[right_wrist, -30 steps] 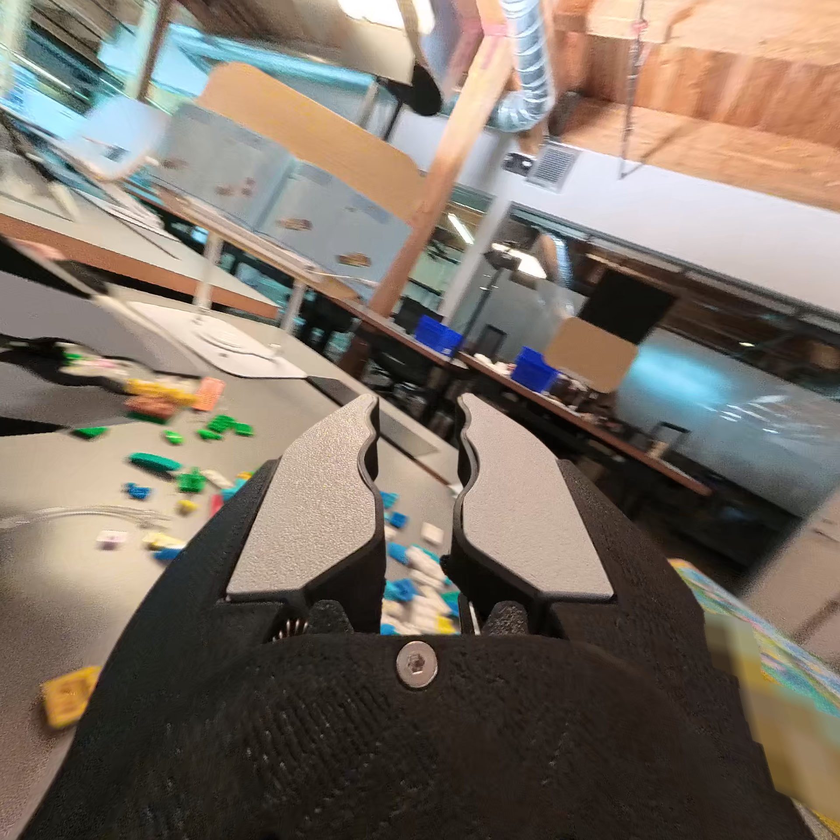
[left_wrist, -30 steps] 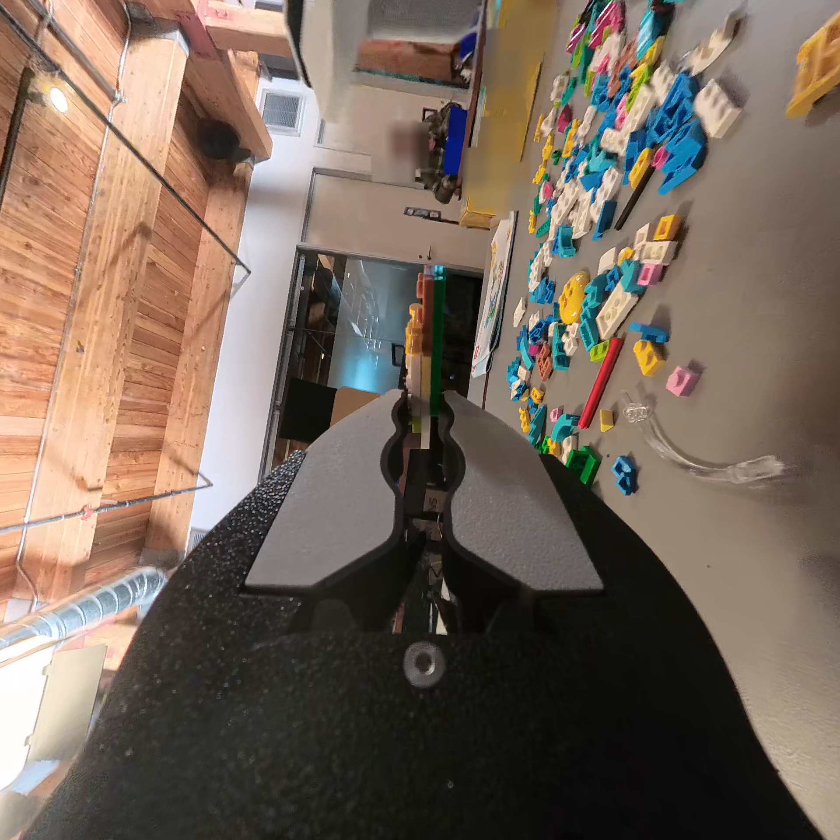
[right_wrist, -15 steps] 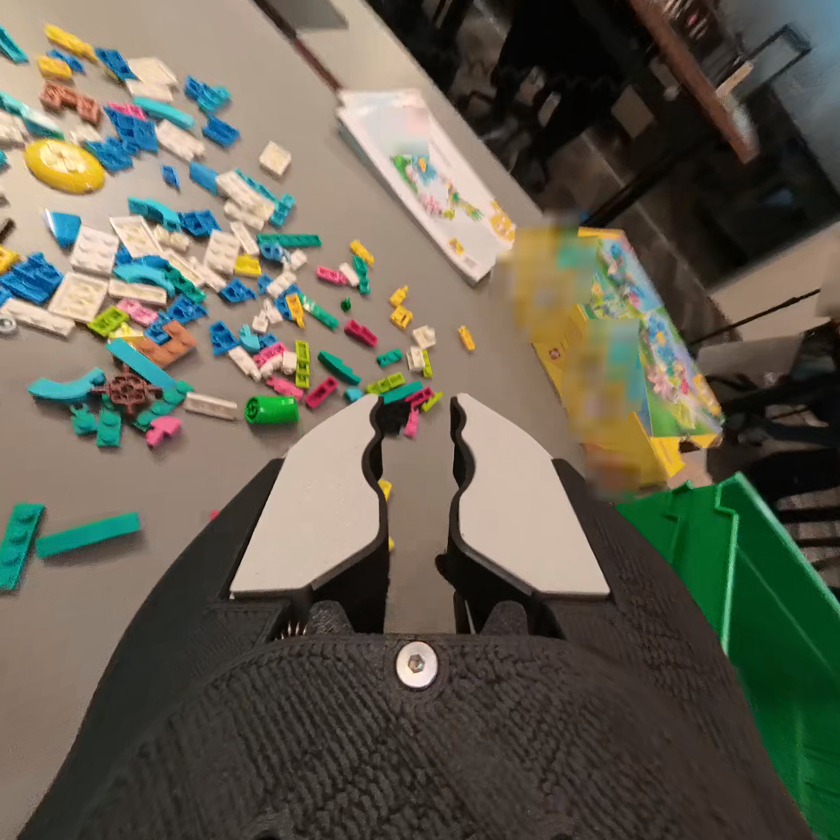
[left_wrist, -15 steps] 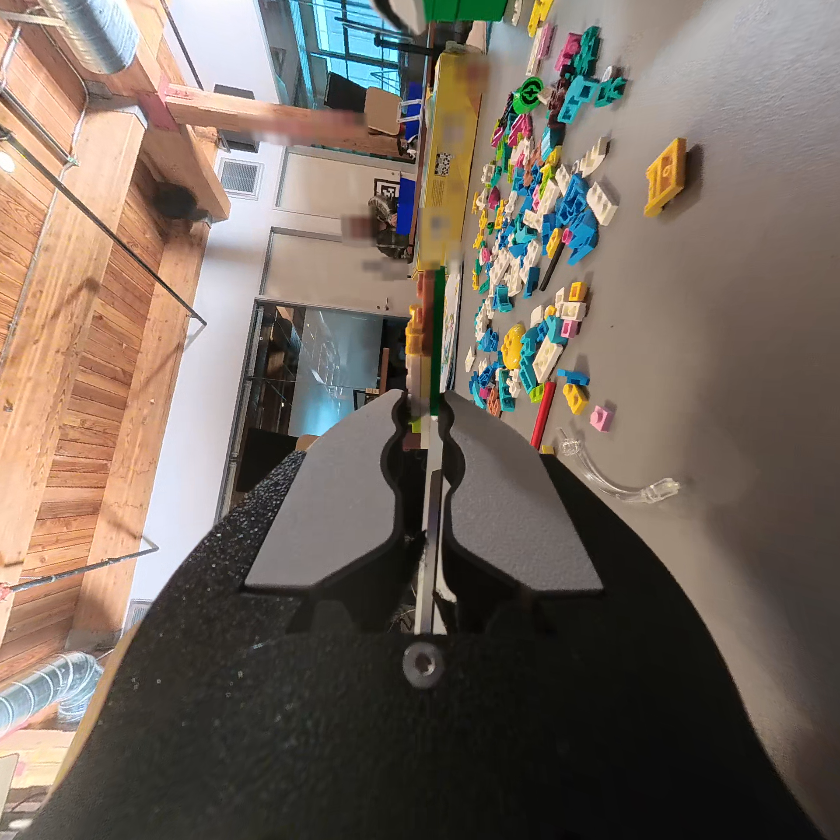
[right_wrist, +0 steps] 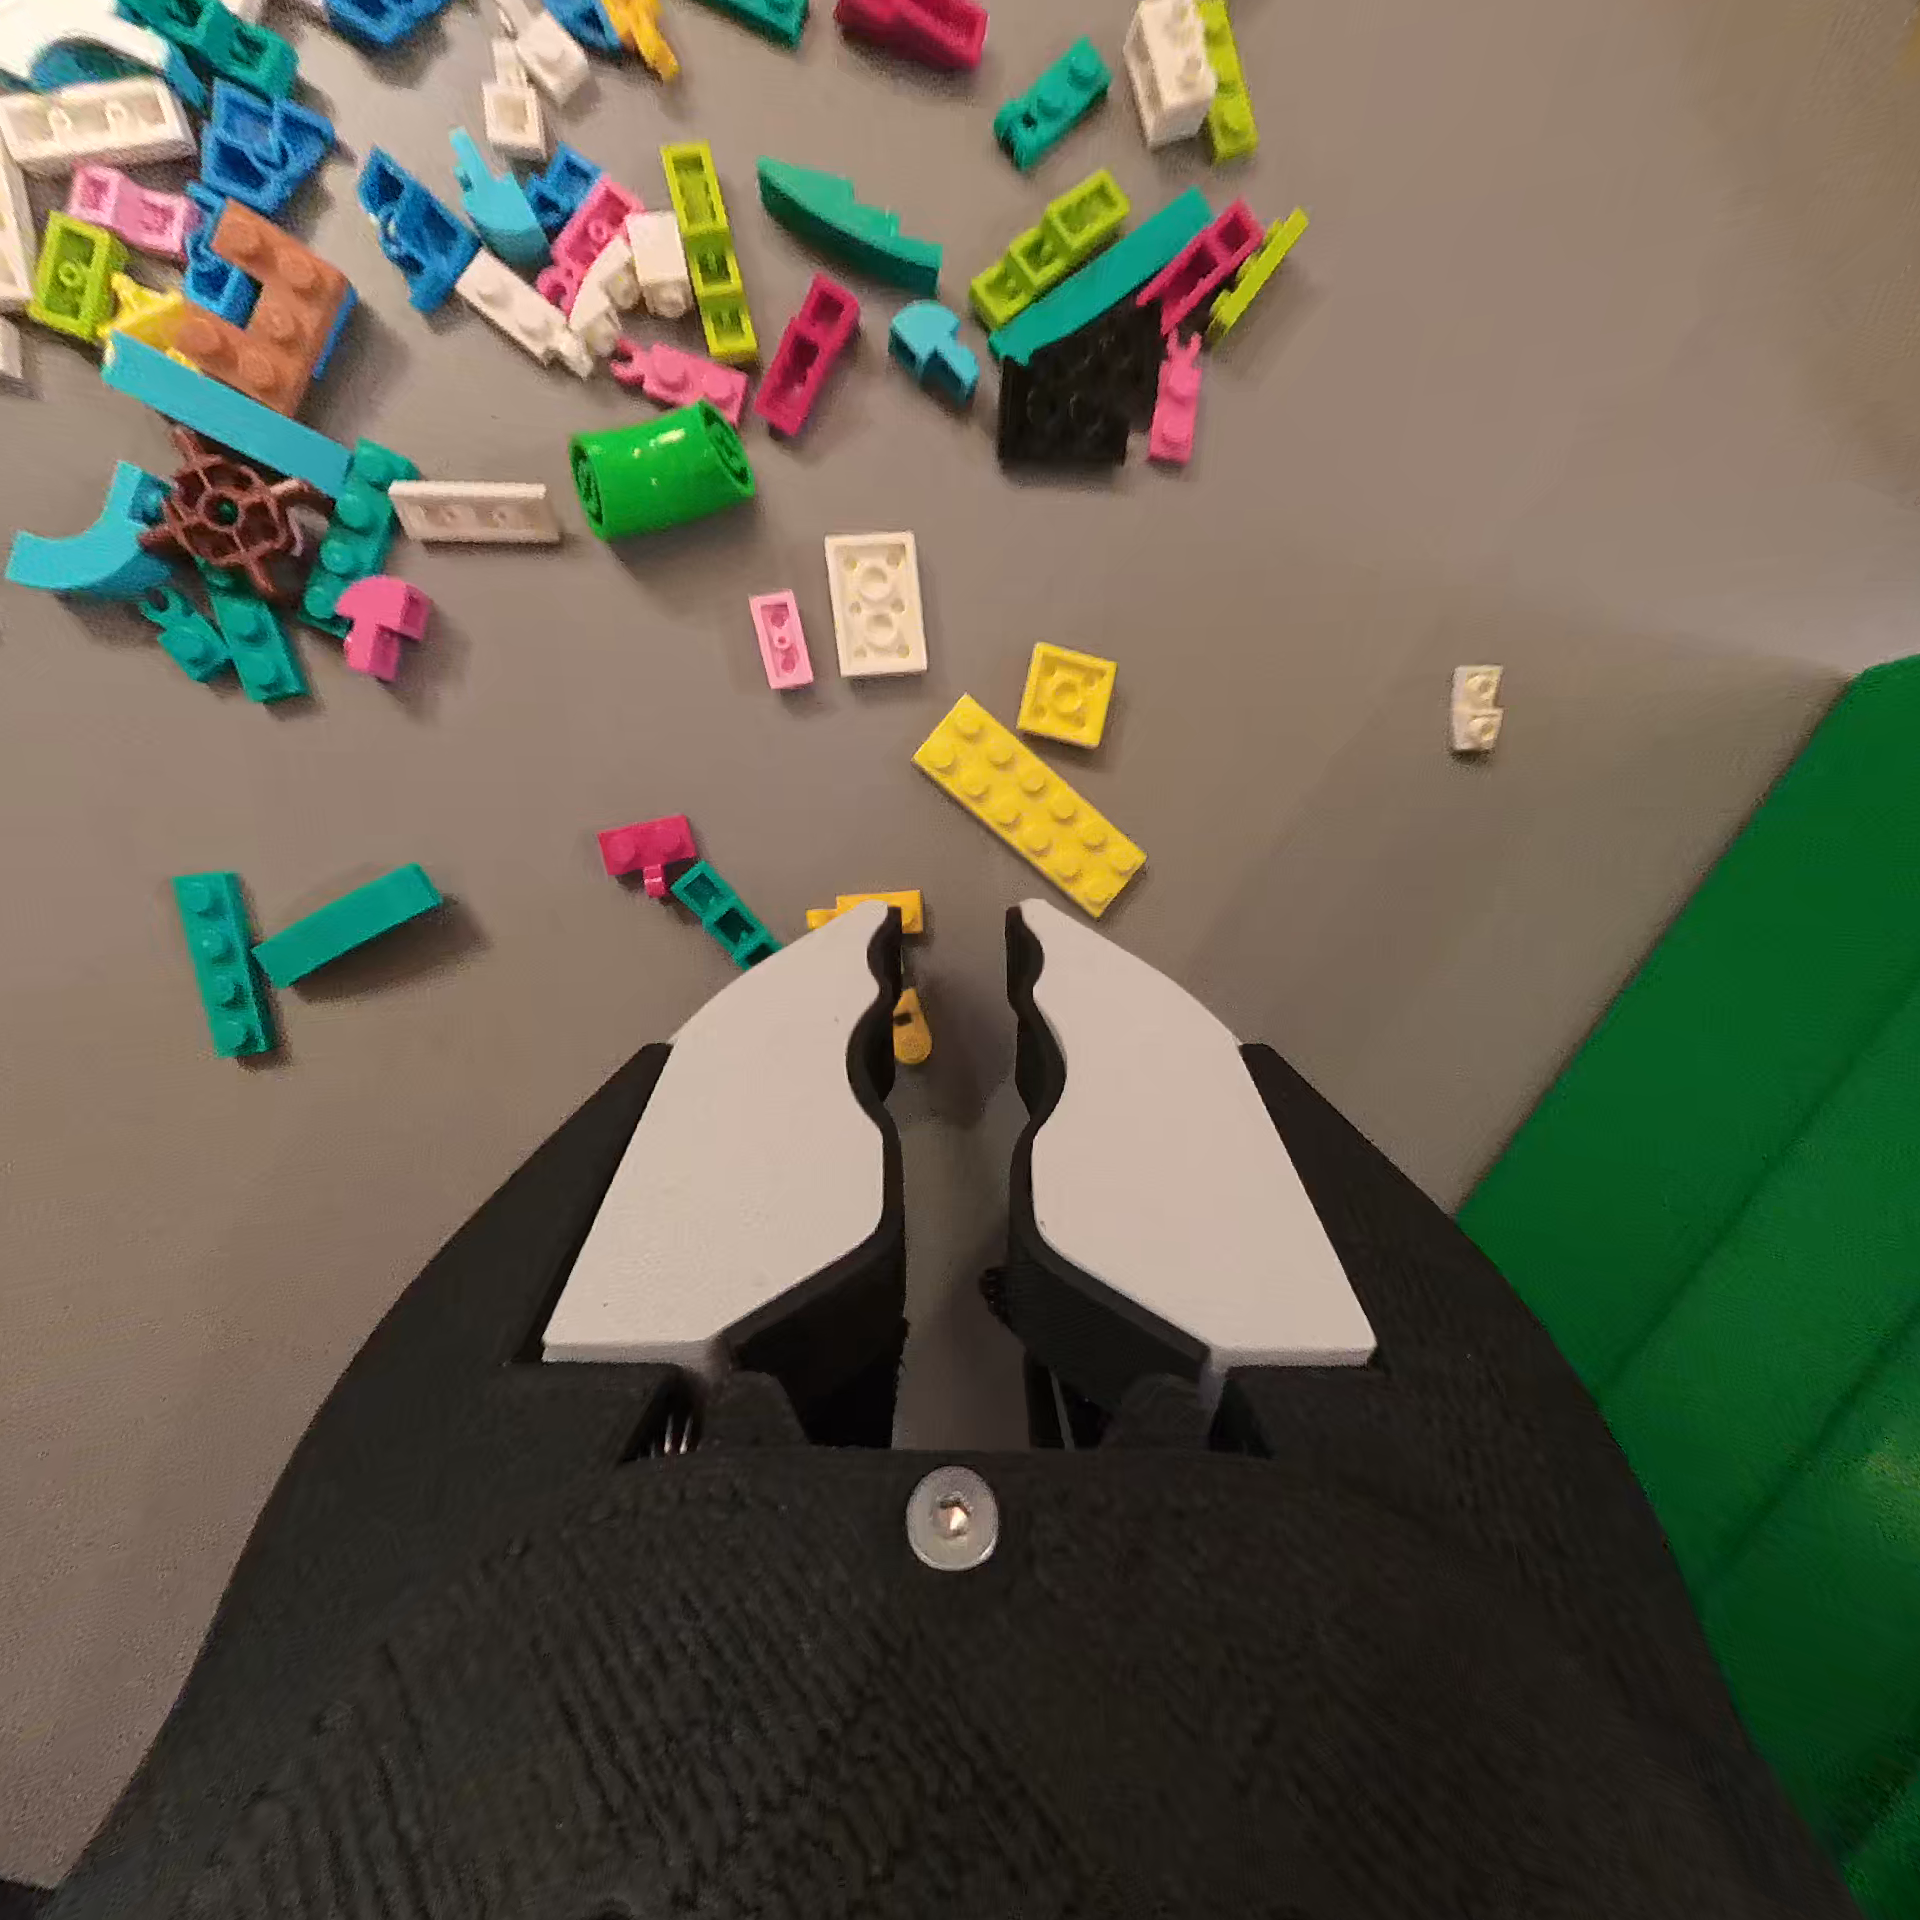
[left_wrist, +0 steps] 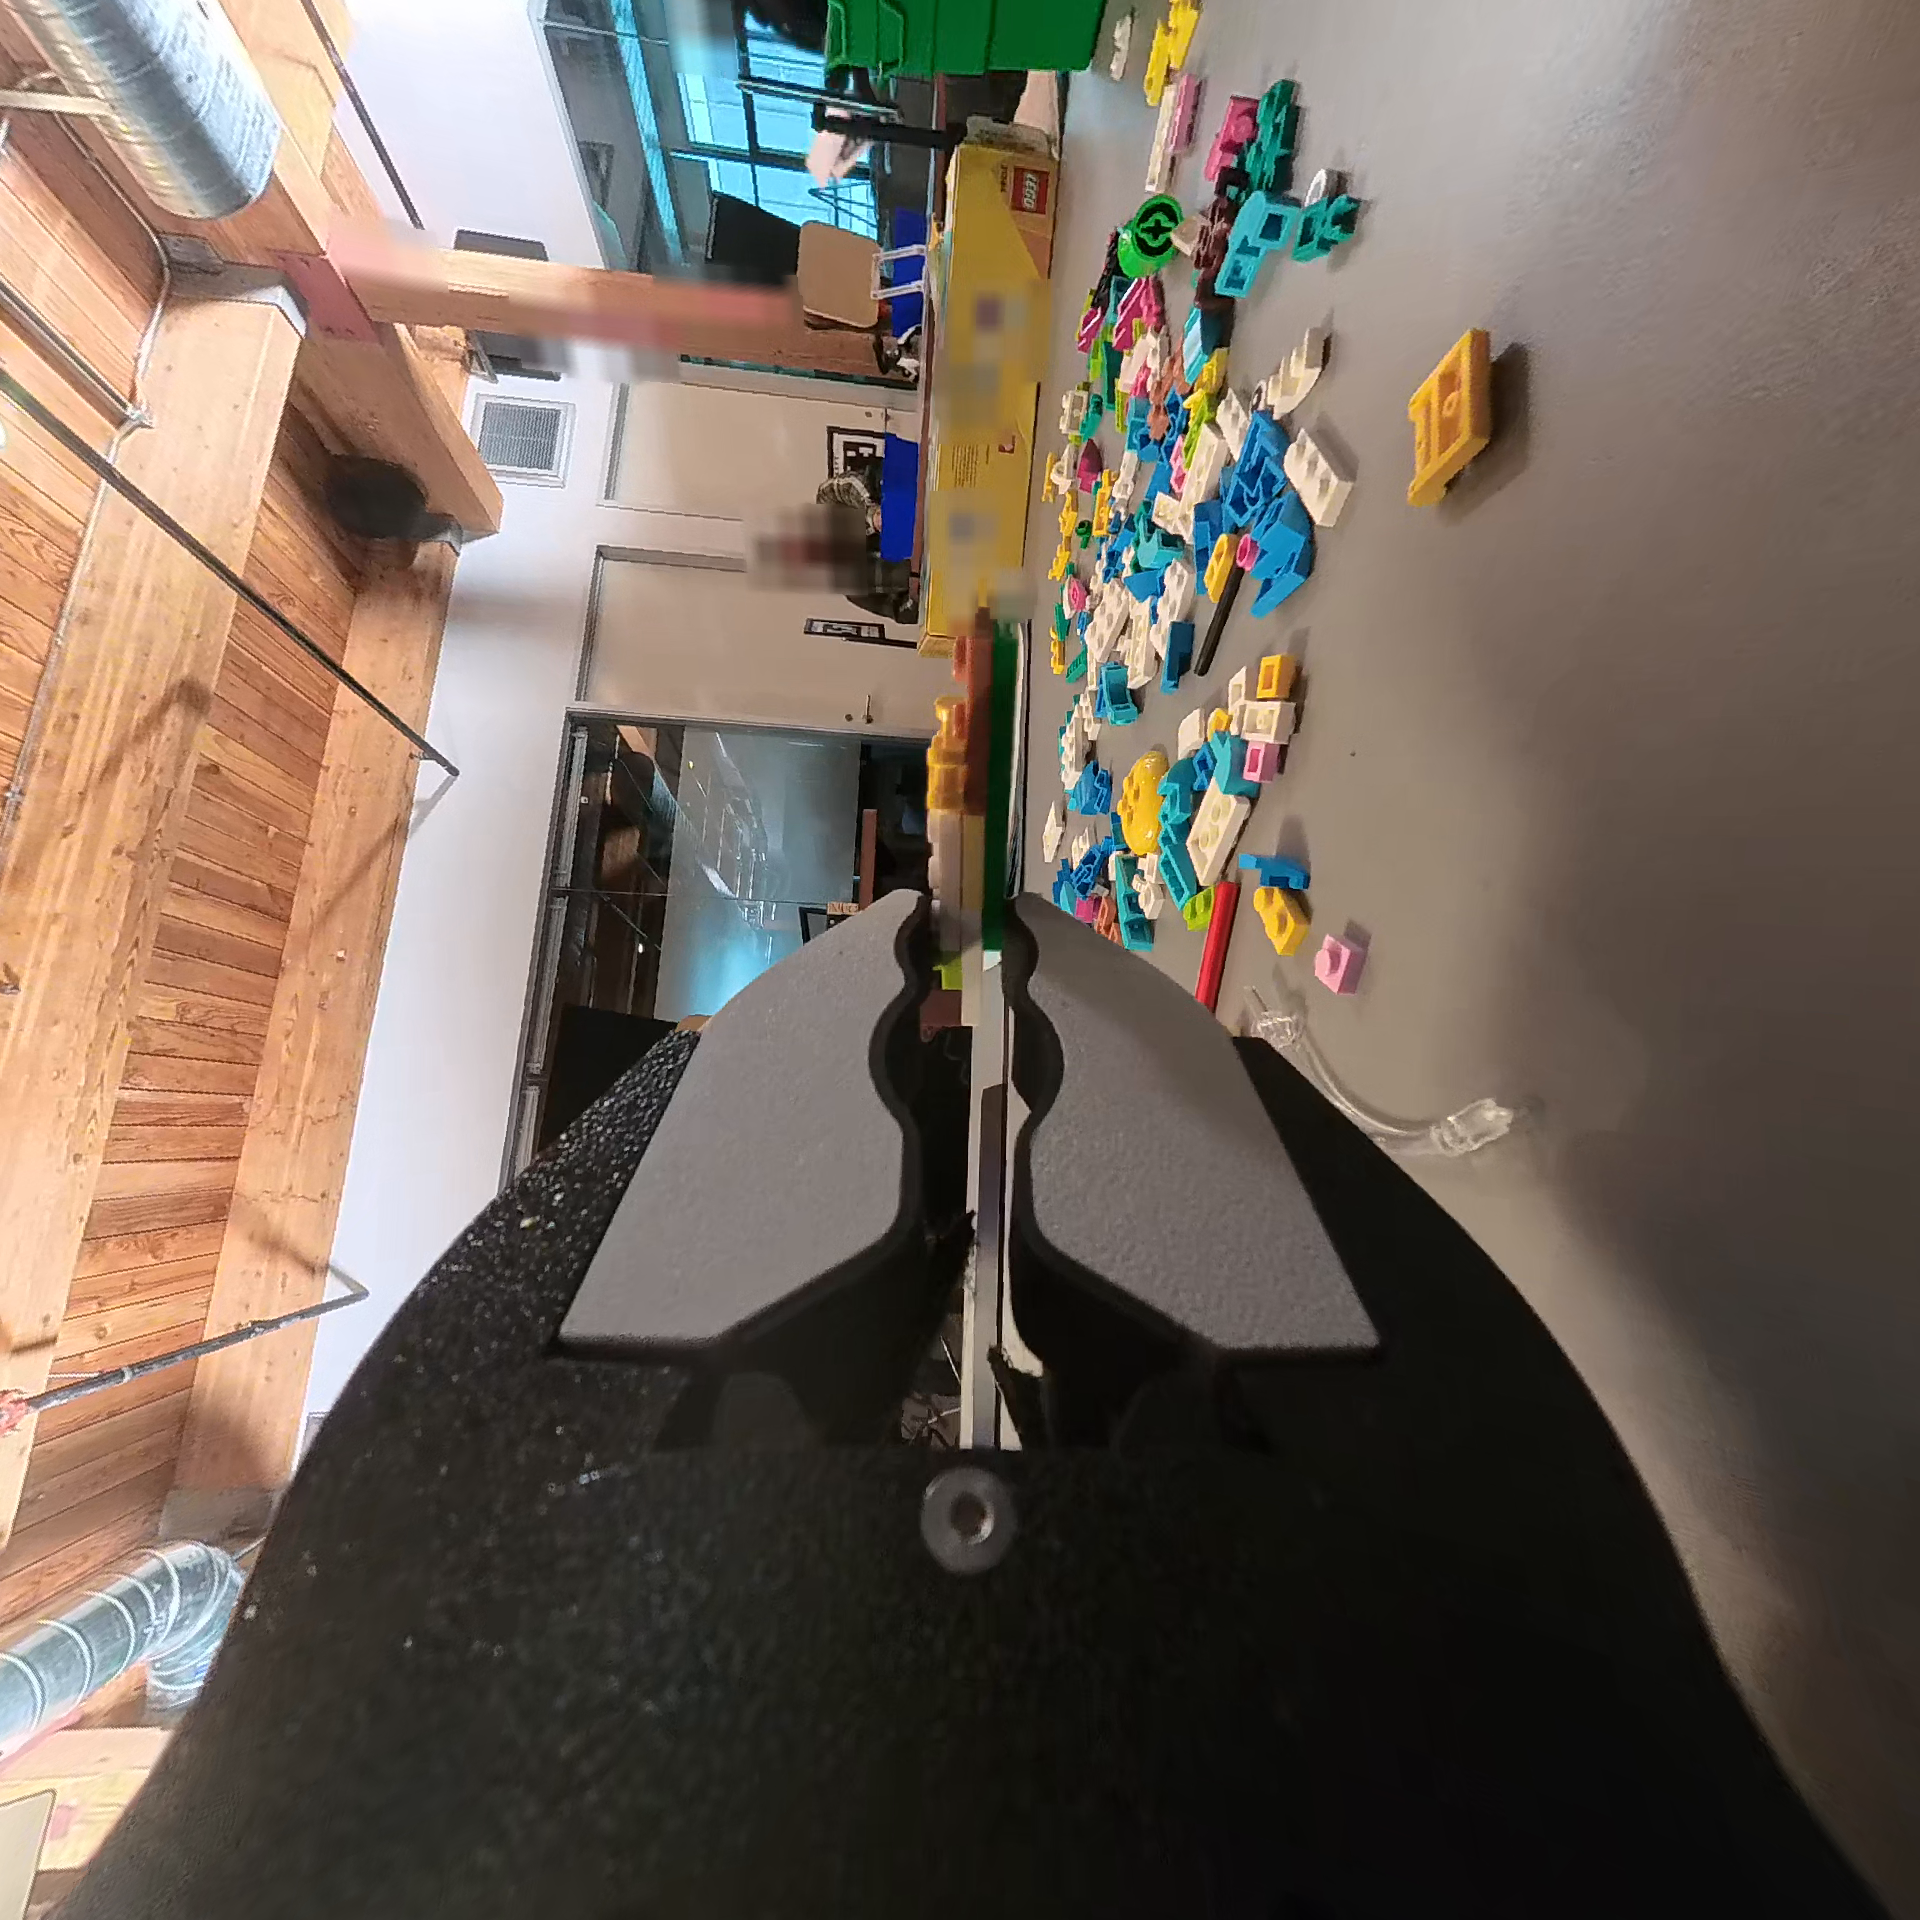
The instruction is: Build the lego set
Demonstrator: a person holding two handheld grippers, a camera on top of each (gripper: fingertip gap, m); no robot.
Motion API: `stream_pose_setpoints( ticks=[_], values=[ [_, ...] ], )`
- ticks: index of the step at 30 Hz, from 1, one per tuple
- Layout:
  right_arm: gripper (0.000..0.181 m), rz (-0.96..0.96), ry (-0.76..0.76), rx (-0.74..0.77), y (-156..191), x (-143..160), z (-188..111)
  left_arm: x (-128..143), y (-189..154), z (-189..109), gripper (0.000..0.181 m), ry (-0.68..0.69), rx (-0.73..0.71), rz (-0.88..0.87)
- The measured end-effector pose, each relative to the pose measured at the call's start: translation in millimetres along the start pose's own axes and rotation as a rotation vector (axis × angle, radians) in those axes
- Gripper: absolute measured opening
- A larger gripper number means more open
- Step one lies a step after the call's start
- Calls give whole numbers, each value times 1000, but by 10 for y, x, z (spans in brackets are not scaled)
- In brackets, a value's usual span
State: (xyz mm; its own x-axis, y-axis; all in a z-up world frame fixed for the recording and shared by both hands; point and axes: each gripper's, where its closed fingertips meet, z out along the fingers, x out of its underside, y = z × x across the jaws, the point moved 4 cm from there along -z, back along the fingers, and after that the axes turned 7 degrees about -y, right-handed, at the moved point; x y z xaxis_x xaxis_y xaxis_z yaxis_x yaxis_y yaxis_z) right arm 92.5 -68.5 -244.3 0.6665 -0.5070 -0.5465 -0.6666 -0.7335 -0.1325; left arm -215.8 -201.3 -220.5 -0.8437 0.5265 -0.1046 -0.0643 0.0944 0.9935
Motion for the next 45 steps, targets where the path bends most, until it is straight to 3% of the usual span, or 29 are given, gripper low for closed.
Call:
stream_pose_setpoints(
  ticks=[7,15,20,45],
  values=[
    [16,42,-1,-40,48,59,13,-4,-29,14,12,-4,16,9],
    [9,55,56,84,-66,161,-94,-1,-47,21,12,-4,29,10],
    [9,105,64,43,-42,250,-64,-20,-60,29,12,-9,37,24],
    [8,85,68,31,-37,182,-96,-63,-51,25,12,-21,34,57]
  ],
)
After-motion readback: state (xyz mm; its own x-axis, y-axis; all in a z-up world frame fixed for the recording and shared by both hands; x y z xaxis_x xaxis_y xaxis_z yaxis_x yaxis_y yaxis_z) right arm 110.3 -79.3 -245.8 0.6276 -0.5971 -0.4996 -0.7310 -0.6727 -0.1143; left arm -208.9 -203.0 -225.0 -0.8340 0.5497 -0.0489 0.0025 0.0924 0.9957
